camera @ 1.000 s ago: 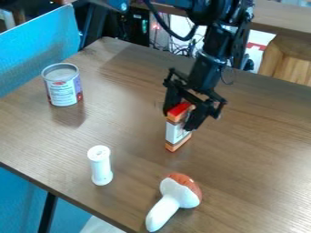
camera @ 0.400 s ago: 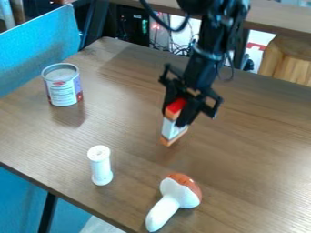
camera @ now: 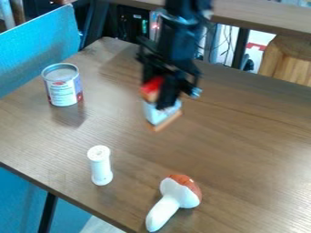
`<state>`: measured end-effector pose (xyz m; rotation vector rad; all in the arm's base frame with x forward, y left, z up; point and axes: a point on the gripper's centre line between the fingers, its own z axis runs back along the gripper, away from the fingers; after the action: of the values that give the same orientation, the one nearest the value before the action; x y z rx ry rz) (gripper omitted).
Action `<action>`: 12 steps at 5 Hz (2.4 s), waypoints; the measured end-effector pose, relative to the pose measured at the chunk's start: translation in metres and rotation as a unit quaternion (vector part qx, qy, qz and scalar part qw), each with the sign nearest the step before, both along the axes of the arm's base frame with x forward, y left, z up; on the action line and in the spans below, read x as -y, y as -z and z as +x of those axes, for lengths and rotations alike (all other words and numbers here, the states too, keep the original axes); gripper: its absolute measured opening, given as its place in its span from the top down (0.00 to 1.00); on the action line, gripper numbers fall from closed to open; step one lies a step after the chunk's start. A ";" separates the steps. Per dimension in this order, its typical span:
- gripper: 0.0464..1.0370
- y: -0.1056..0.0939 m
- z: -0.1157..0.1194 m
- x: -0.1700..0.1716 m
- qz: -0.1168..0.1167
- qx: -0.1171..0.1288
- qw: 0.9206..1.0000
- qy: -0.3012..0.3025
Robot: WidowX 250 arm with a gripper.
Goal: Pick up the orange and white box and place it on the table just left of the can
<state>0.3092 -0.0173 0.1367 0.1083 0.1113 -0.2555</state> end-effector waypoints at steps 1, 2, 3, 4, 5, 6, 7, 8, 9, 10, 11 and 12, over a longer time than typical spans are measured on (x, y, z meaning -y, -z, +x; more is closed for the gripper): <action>0.63 0.001 -0.026 -0.048 0.010 -0.044 0.998 -0.052; 0.63 -0.008 -0.038 -0.088 0.021 -0.070 0.993 -0.097; 0.63 -0.005 -0.048 -0.123 0.027 -0.101 0.985 -0.140; 0.63 0.006 -0.061 -0.156 0.049 -0.130 0.976 -0.167; 0.63 0.022 -0.068 -0.183 0.050 -0.128 0.973 -0.187; 0.63 0.048 -0.075 -0.208 0.036 -0.128 0.971 -0.200; 0.63 0.062 -0.072 -0.211 0.012 -0.124 0.974 -0.187; 0.63 0.067 -0.067 -0.210 -0.001 -0.117 0.978 -0.170; 0.63 0.071 -0.060 -0.209 -0.013 -0.095 0.984 -0.150; 0.63 0.074 -0.050 -0.207 -0.026 -0.066 0.989 -0.134; 0.63 0.068 -0.039 -0.212 -0.020 -0.048 0.990 -0.132; 0.59 0.073 -0.039 -0.212 -0.023 -0.063 0.987 -0.144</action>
<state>0.2706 0.1946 0.0636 0.0302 0.2437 0.0250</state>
